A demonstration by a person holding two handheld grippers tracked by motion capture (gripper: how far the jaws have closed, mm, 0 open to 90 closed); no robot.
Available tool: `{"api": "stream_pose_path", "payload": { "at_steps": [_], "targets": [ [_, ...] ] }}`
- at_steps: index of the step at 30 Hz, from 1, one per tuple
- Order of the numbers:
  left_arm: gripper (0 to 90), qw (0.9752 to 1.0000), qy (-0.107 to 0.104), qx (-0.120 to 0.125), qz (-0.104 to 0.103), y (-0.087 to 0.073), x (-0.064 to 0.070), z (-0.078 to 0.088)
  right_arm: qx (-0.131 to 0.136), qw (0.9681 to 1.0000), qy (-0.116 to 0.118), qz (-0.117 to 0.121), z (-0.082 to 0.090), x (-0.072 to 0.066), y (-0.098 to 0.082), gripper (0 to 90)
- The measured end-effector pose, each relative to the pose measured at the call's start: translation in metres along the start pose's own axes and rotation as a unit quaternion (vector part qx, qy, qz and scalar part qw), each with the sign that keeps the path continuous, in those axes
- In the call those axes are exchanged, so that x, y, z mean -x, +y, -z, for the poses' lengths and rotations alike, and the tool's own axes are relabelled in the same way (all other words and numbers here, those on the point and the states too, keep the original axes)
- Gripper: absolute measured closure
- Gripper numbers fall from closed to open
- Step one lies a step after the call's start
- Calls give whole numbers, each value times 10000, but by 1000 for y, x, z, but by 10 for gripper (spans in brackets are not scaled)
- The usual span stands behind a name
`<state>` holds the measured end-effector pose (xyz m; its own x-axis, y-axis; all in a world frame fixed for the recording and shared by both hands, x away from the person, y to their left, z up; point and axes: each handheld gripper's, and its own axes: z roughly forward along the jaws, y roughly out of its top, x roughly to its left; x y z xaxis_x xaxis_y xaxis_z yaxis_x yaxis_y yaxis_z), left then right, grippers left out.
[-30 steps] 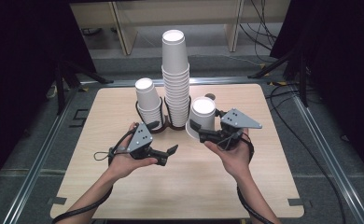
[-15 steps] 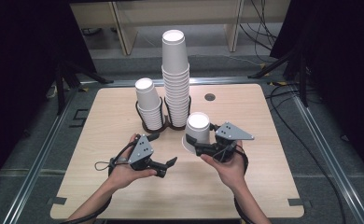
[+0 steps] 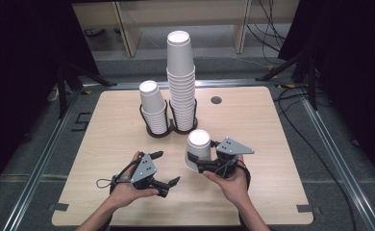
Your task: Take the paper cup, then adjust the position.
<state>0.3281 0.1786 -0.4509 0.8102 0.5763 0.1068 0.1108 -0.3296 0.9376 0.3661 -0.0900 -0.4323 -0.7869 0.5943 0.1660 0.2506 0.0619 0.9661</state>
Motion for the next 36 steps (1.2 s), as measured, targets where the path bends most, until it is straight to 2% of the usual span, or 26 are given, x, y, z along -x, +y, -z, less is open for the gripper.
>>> {"api": "stream_pose_path", "payload": {
  "at_steps": [2, 3, 6, 8, 9, 10, 11, 12, 15, 17, 20, 21, 22, 23, 24, 25, 26, 30, 31, 33, 34, 36],
  "targets": [
    [0, 10000, 12, -14, 6, -1, 2, 1, -10, 10000, 47, -29, -1, -2, -3, 218],
    [0, 10000, -14, 12, 32, -2, 2, 1, 1, 10000, 48, 35, -2, -2, -5, 218],
    [0, 10000, -18, -40, 52, -3, 5, 3, -100, 9998, 139, -72, -3, -6, -10, 218],
    [0, 10000, -36, -69, 51, -3, 5, 4, -64, 9998, 169, -35, -5, -7, -12, 218],
    [0, 10000, -51, -27, 80, -4, 5, 4, -37, 9998, 171, -120, -6, -8, -13, 218],
    [0, 9999, -58, -7, 89, -4, 5, 4, -132, 9997, 179, -31, -6, -8, -13, 218],
    [0, 9999, -67, -86, 71, -3, 4, 6, -78, 9998, 193, 8, -7, -7, -13, 218],
    [0, 9998, -124, -65, 104, -2, 4, 6, -124, 9997, 208, -104, -7, -9, -12, 218],
    [0, 9995, -223, 51, 204, 0, 4, 4, -108, 9994, 322, 14, -10, -9, -10, 218],
    [0, 9994, -264, -7, 225, 2, 5, 2, -73, 9993, 357, 0, -12, -9, -10, 218],
    [0, 9992, -303, -10, 277, 5, 6, -5, -143, 9989, 416, -135, -14, -10, -11, 218],
    [0, 9990, -325, 13, 291, 5, 6, -7, -148, 9991, 379, -69, -14, -10, -11, 218],
    [0, 9988, -355, 30, 334, 5, 6, -10, -194, 9990, 381, -127, -14, -10, -12, 218],
    [0, 9986, -377, 26, 366, 6, 6, -12, -141, 9989, 443, -43, -16, -8, -12, 218],
    [0, 9984, -403, -12, 393, 6, 5, -14, -121, 9992, 394, -11, -17, -8, -12, 218],
    [0, 9983, -413, -30, 409, 6, 5, -17, -122, 9988, 446, -126, -16, -9, -12, 218],
    [0, 9979, -431, 21, 476, 6, 5, -20, -101, 9990, 424, -84, -16, -8, -12, 218],
    [0, 9975, -529, -2, 467, 9, 4, -27, -100, 9990, 398, -149, -14, -9, -11, 218],
    [0, 9975, -551, 6, 453, 9, 3, -29, -47, 9992, 392, -72, -14, -9, -11, 218],
    [0, 9971, -595, 70, 472, 10, 4, -32, -122, 9989, 416, -164, -14, -11, -11, 218],
    [0, 9972, -569, 35, 484, 10, 4, -33, -95, 9992, 395, -70, -15, -11, -12, 218],
    [0, 9972, -580, 11, 478, 9, 5, -34, -139, 9989, 419, -127, -15, -14, -12, 218]
  ]
}}
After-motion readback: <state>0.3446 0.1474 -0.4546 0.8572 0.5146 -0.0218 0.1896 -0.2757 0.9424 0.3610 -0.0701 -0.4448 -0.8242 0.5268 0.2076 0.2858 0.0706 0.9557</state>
